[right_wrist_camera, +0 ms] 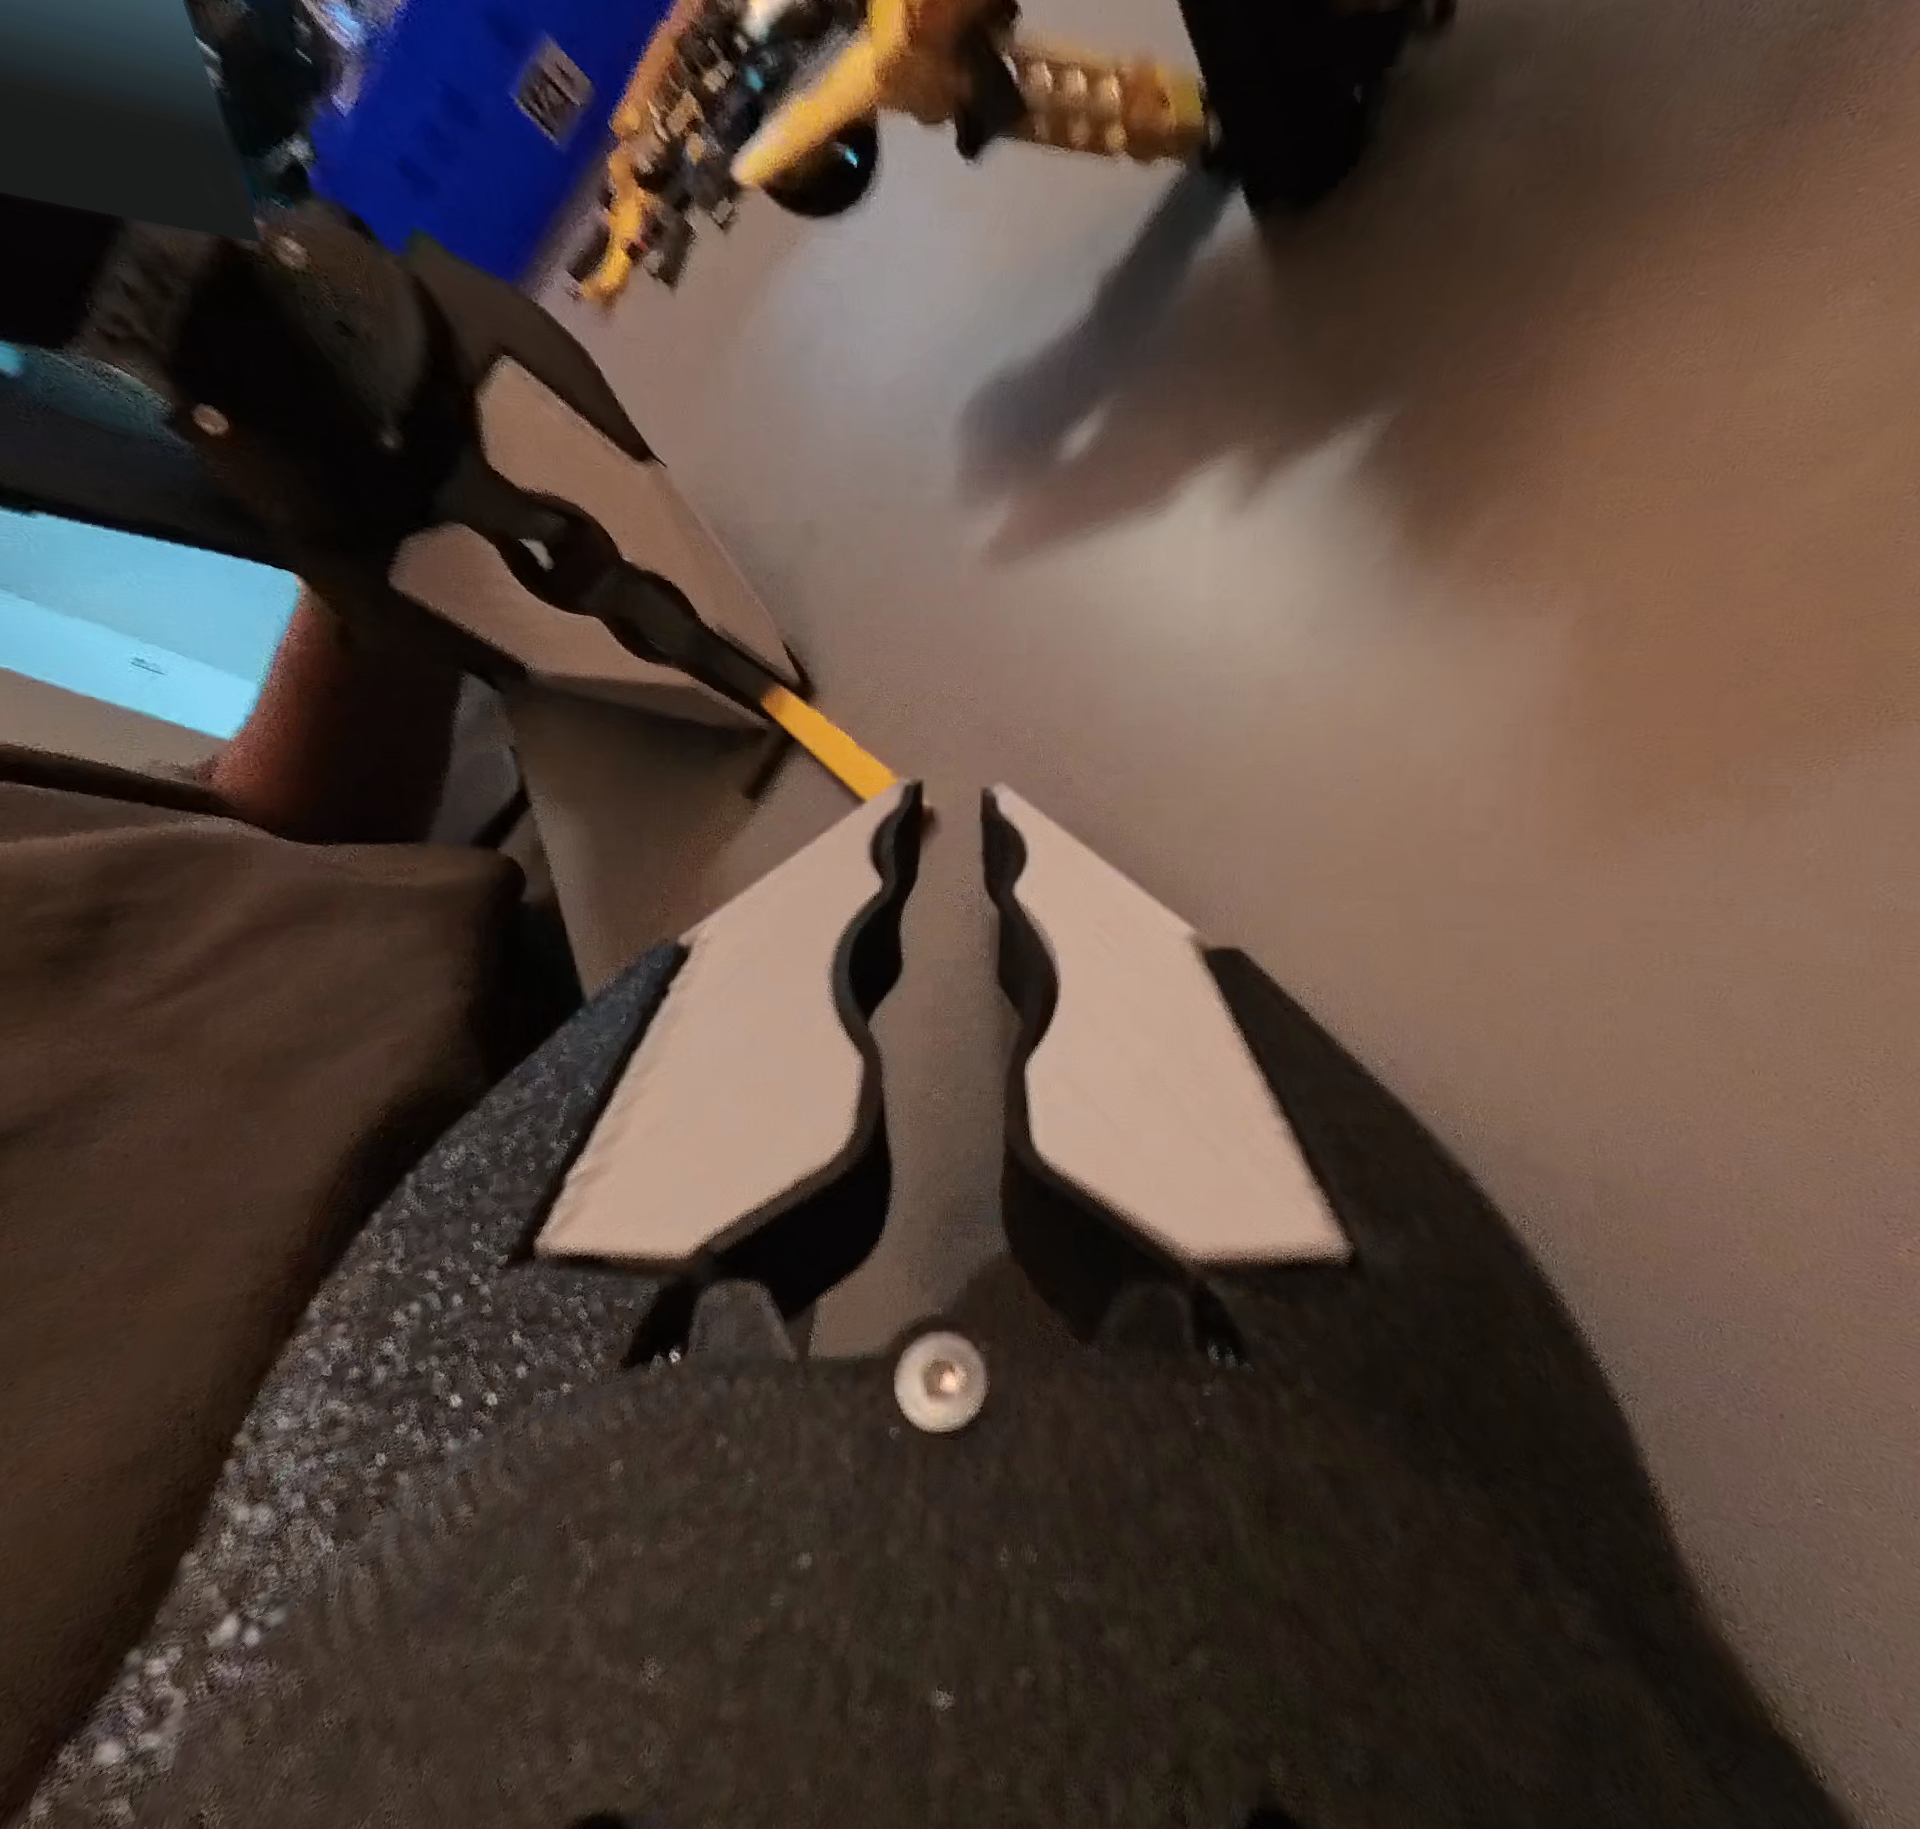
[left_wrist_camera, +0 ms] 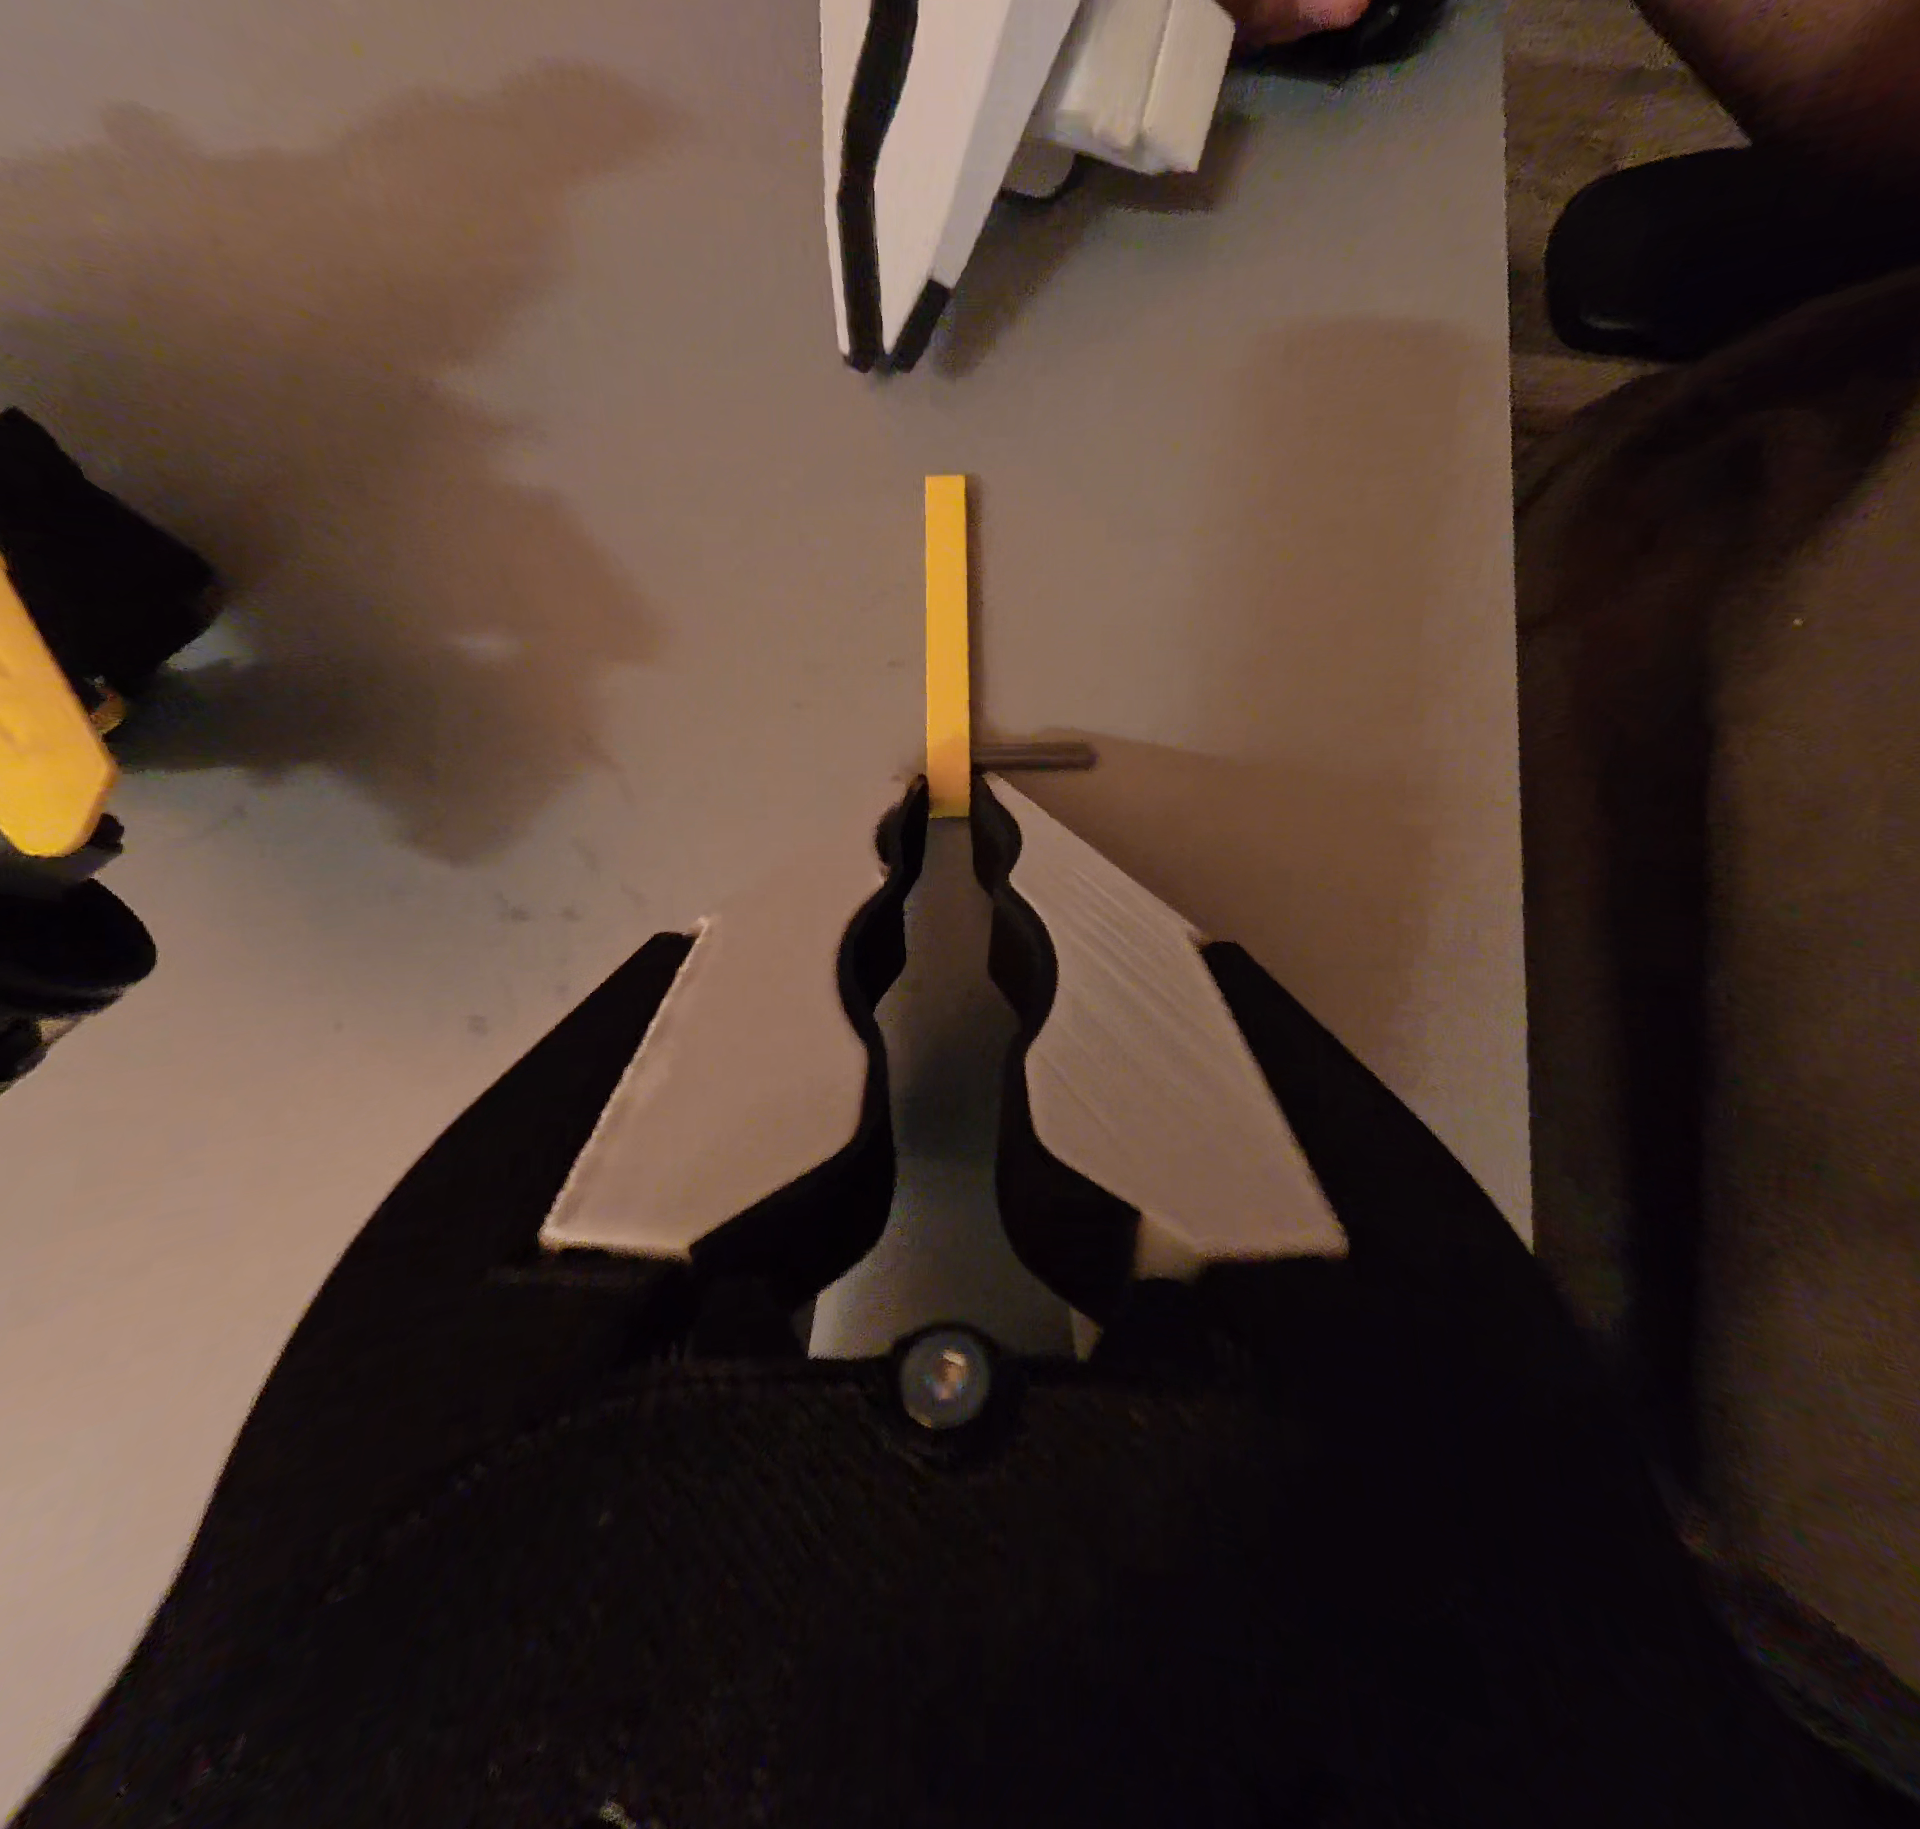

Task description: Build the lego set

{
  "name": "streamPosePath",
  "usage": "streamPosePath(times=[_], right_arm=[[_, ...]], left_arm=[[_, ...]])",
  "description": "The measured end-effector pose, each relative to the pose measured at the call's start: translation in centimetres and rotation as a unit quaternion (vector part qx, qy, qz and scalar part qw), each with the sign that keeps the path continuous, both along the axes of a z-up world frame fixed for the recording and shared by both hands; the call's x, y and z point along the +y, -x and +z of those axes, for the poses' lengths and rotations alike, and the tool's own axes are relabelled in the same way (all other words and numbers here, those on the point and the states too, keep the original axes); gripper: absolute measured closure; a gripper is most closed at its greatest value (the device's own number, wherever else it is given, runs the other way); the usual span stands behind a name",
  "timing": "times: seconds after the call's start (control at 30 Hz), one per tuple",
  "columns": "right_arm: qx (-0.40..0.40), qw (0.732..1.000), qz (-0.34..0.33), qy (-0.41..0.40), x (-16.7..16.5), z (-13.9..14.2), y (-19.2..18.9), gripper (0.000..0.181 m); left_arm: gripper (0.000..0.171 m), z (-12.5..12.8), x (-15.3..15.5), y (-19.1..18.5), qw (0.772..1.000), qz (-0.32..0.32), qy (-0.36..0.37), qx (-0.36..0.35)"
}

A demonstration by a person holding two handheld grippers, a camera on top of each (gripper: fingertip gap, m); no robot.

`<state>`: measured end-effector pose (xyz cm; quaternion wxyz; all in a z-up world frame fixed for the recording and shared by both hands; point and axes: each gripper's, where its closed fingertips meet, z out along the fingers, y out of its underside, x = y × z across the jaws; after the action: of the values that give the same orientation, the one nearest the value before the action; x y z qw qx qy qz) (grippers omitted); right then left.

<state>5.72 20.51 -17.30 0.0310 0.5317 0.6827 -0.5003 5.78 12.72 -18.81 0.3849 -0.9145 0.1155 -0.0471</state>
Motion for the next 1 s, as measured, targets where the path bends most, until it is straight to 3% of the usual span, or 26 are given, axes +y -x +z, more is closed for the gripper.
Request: streamPosePath(times=[0.07, 0.17, 0.43, 0.6, 0.8, 1.0], right_arm=[[-0.003, 1.000, -0.006, -0.028, 0.2, -0.5, 0.3, 0.169], [0.011, 0.998, -0.016, -0.067, 0.7, -0.7, 0.9, 0.167], [0.064, 0.994, -0.065, -0.057, 3.4, 1.2, 1.5, 0.171], [0.058, 0.987, -0.083, -0.124, 6.2, 0.4, 0.8, 0.168], [0.063, 0.976, -0.015, -0.209, 6.3, -0.9, -1.2, 0.156], [0.067, 0.979, 0.052, -0.188, 4.0, -0.9, -3.1, 0.147]], left_arm=[[0.162, 0.0, 0.2, 0.4, 1.000, 0.005, 0.001, 0.000], [0.144, 0.0, 0.4, 1.4, 0.999, 0.028, -0.001, 0.016], [0.142, 0.6, -0.4, 2.0, 0.997, 0.069, -0.023, 0.021], [0.137, 1.3, -1.0, 1.5, 0.995, 0.085, -0.043, -0.001], [0.126, 1.0, -0.8, 0.7, 0.996, 0.083, -0.036, -0.002], [0.123, 0.5, -0.4, 0.4, 0.996, 0.081, -0.022, 0.003]])
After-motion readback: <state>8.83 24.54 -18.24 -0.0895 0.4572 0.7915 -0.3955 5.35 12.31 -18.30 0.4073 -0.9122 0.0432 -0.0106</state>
